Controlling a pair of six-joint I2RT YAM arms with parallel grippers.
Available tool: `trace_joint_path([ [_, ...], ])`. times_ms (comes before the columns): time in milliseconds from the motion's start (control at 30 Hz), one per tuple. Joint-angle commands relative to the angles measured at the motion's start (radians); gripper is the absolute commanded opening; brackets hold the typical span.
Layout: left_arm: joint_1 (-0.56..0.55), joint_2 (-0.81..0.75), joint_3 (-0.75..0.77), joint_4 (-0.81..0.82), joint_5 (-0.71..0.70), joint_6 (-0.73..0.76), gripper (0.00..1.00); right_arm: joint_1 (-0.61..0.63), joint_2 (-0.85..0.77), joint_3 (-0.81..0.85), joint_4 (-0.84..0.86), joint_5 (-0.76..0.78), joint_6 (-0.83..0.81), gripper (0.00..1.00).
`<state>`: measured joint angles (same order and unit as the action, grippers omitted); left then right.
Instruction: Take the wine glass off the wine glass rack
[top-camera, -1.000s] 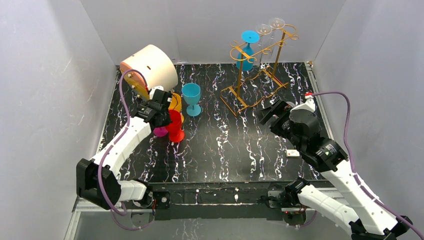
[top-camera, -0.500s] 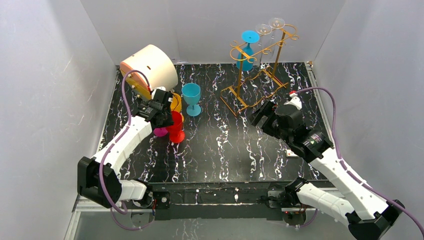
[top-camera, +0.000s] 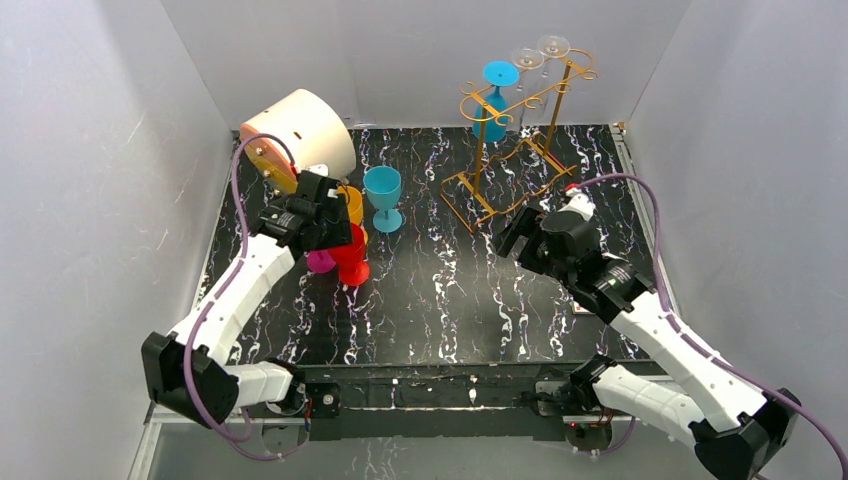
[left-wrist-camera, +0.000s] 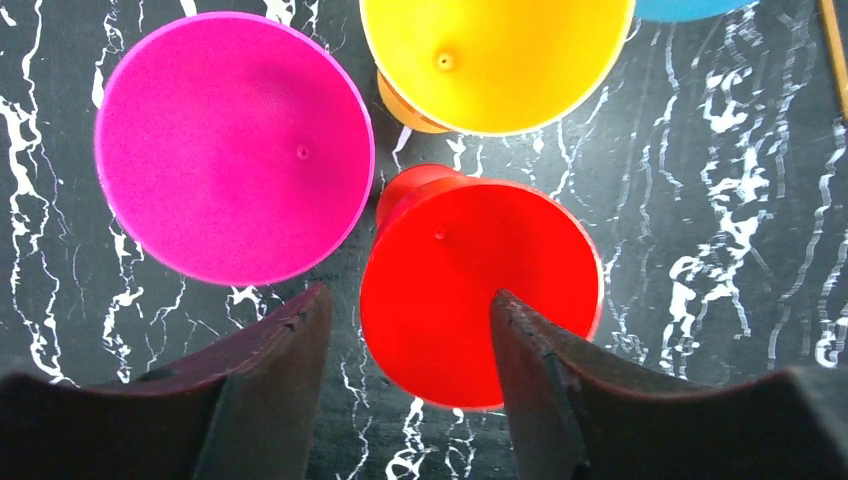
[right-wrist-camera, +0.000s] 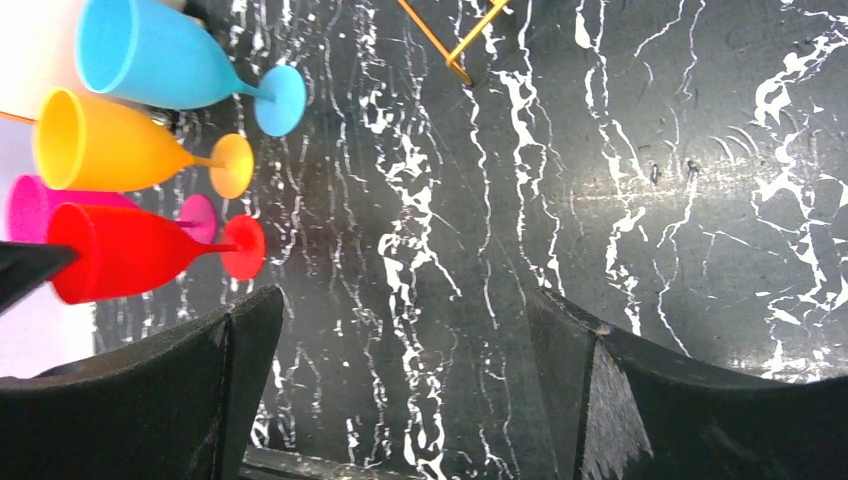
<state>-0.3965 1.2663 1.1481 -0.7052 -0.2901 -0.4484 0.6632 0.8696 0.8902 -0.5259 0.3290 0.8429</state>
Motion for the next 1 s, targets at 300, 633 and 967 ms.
trace_joint_path([
  [300, 0.003, -0.160, 0.142, -0.129, 0.069, 0.033, 0.80, 0.003, 0.300, 0.010, 0.150, 0.044, -0.004, 0.99],
  [633, 0.004, -0.195, 0.235, -0.201, 0.053, 0.070, 0.85, 0.008, 0.643, 0.203, 0.313, -0.018, -0.108, 0.99],
  [967, 0.004, -0.194, 0.288, -0.215, 0.041, 0.078, 0.88, 0.030, 0.945, 0.446, 0.421, 0.121, -0.139, 0.99],
])
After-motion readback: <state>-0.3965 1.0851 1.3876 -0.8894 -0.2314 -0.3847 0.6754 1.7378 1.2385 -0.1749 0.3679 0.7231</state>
